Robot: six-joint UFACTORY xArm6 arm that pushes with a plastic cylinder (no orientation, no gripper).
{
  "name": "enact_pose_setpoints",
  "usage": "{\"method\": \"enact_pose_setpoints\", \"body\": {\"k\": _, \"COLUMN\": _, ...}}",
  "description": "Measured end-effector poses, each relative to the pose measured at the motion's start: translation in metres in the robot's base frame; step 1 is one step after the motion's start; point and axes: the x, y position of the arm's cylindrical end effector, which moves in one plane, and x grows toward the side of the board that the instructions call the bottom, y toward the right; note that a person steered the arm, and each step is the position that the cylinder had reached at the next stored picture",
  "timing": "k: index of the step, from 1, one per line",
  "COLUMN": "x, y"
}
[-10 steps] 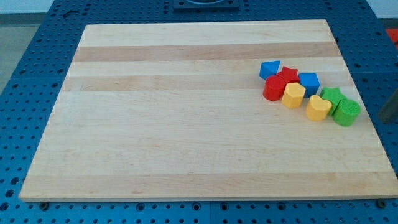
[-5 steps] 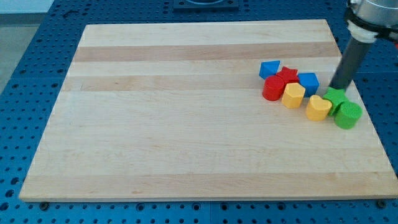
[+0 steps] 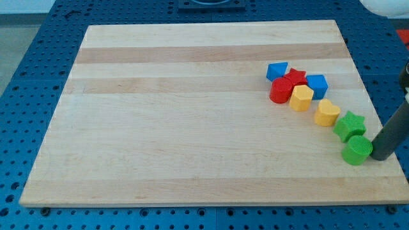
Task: Move the green star along with the green circle to the bottom right
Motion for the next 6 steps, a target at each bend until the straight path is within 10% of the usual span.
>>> {"method": "enact_pose_setpoints", "body": {"k": 4, "x": -0.079, "y": -0.009}}
{"method": "enact_pose_setpoints", "body": {"k": 6, "x": -0.039, "y": -0.02}}
